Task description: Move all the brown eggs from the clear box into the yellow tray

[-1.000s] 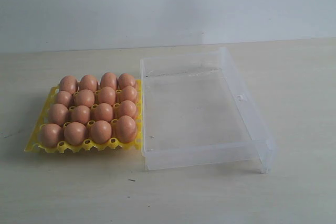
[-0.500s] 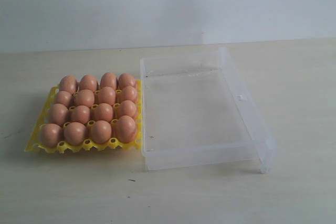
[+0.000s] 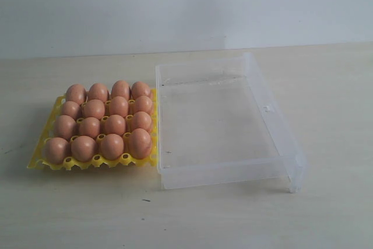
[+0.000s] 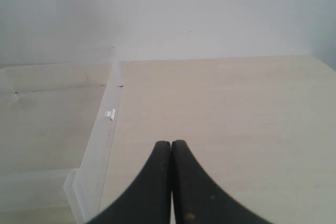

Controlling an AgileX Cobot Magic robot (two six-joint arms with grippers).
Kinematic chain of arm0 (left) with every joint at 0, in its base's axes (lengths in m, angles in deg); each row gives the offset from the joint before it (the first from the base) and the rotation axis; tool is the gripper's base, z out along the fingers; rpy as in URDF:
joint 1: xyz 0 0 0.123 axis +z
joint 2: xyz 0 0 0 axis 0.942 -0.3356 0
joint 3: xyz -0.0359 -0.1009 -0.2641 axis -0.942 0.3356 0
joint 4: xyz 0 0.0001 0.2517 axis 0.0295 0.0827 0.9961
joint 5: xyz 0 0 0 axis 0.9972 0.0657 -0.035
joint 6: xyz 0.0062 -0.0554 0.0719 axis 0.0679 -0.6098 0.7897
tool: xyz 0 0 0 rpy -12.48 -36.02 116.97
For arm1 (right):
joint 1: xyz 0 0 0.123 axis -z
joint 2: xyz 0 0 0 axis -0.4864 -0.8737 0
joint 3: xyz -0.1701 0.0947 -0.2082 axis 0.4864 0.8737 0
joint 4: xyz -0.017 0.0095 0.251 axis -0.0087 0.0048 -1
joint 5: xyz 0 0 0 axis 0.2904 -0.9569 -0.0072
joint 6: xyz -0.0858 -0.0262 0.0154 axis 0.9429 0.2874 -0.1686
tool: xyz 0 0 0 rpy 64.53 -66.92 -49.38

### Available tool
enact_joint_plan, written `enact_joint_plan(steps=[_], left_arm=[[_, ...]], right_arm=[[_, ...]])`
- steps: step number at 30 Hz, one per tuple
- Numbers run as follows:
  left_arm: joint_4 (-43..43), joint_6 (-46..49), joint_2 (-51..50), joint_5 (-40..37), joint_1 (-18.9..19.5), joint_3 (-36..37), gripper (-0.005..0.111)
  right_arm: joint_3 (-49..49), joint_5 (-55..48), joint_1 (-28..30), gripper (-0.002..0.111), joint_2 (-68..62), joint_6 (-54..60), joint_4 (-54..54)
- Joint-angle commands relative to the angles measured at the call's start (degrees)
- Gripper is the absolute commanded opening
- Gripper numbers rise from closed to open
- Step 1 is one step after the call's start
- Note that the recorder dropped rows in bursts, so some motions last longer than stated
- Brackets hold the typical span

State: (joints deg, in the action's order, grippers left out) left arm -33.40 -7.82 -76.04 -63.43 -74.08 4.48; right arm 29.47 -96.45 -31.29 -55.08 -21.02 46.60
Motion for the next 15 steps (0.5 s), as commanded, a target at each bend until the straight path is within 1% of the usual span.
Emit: enact_joint_plan(steps=[1,11,15], left_arm=[[0.12,-0.01,0.32,0.45,-0.25,-0.23,0.000],[0.12,-0.01,0.32,0.45,-0.25,-0.23,0.000],[0.12,-0.01,0.32,0.45,-0.25,-0.23,0.000]], right_arm=[[0.26,0.10,0.16,0.000,0.38,-0.20,-0.06],[0.26,0.10,0.16,0.000,0.38,-0.20,-0.06],[0.26,0.10,2.04,0.000,0.38,-0.19,-0.20]])
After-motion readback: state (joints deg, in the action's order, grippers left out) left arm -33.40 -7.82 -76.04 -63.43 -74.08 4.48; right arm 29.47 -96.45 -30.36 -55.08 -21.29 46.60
